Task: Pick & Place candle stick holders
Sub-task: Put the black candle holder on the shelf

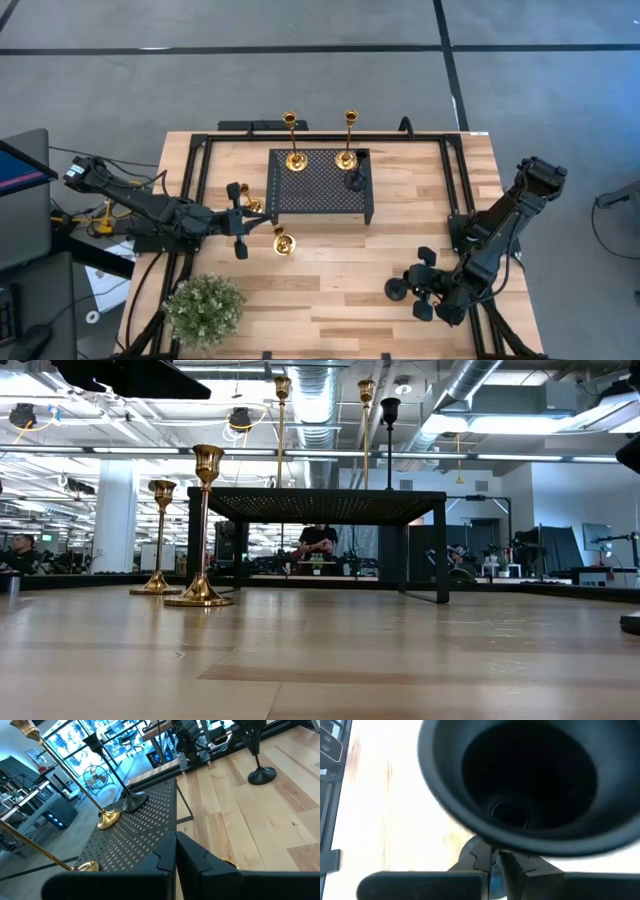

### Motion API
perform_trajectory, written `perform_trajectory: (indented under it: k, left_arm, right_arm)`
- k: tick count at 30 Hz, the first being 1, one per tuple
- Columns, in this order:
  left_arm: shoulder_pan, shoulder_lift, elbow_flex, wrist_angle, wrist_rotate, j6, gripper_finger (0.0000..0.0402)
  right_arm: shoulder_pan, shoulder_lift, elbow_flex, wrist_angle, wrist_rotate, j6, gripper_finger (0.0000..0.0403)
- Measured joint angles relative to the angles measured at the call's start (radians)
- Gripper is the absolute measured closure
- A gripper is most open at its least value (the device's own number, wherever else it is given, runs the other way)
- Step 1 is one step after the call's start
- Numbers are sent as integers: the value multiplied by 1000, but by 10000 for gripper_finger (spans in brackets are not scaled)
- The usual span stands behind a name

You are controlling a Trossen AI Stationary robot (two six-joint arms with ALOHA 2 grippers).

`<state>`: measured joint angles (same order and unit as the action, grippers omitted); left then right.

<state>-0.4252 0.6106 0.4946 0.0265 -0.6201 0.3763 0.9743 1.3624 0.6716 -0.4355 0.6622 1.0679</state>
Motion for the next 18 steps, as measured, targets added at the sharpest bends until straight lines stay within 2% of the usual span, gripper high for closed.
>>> perform_trajectory:
  k: [9,18]
  left_arm:
    - [0,0,0,0,0,0,393]
    - [0,0,0,0,0,0,395]
  right_arm:
    - [-94,-44,33,-8,-14,-16,398]
    - [-200,-134,197,-118,-37,-240,401]
